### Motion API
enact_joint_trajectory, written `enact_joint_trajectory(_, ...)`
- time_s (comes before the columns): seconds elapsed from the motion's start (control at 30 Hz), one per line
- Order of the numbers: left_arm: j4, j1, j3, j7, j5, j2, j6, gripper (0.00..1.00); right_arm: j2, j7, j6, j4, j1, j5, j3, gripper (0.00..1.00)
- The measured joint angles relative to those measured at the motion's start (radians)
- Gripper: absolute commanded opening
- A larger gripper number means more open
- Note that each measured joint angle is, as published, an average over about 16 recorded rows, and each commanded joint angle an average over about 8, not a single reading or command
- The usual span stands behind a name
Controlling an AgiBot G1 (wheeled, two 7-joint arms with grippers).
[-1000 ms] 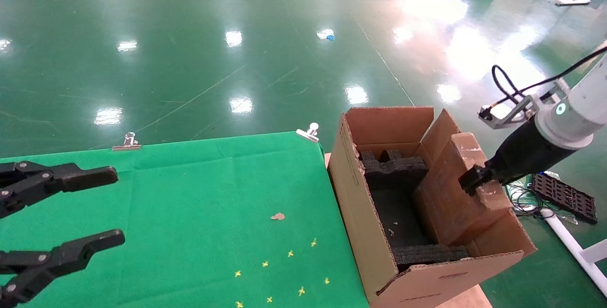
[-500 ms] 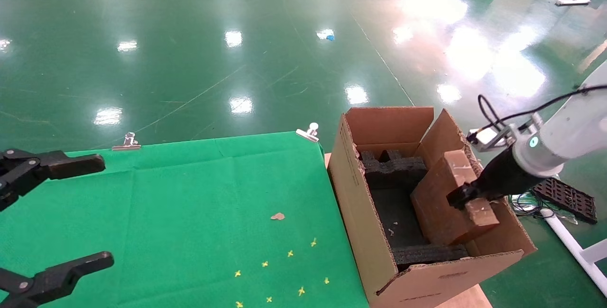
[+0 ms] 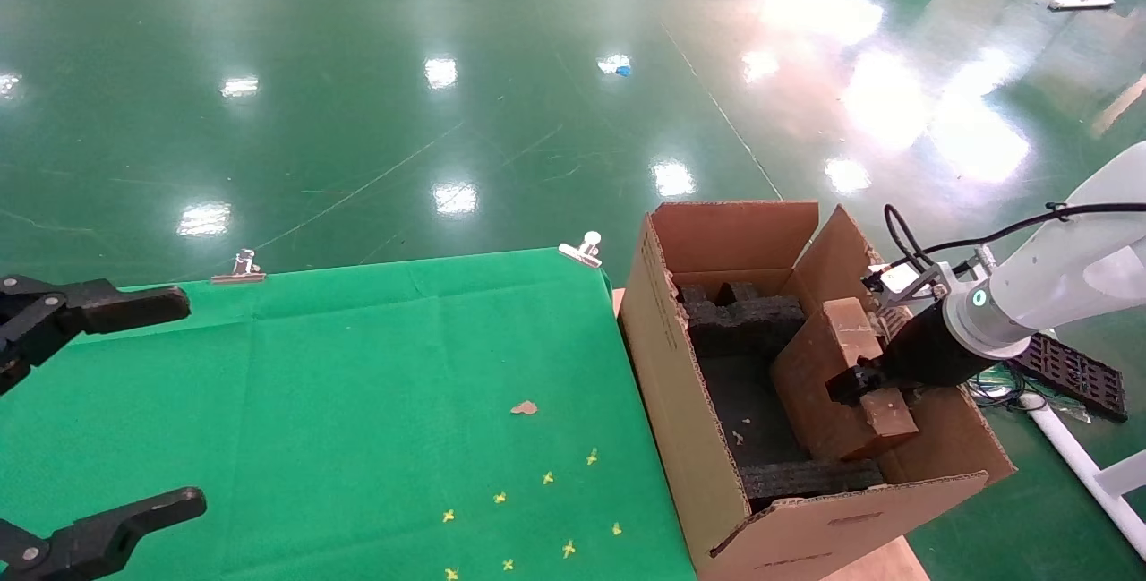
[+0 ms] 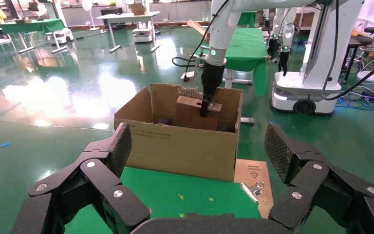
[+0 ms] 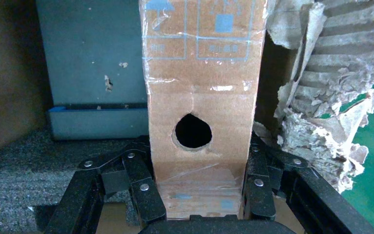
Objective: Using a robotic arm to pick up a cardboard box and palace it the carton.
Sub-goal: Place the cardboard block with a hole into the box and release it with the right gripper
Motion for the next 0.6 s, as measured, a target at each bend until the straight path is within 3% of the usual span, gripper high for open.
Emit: enact_joint_trajectory(0.6,0.000,0.000,0.001,0.001,-0.001,0.000,0.000,1.00,-0.057,-0.046,-0.026,-0.109,0.000,-0.006,-0.004,1.00)
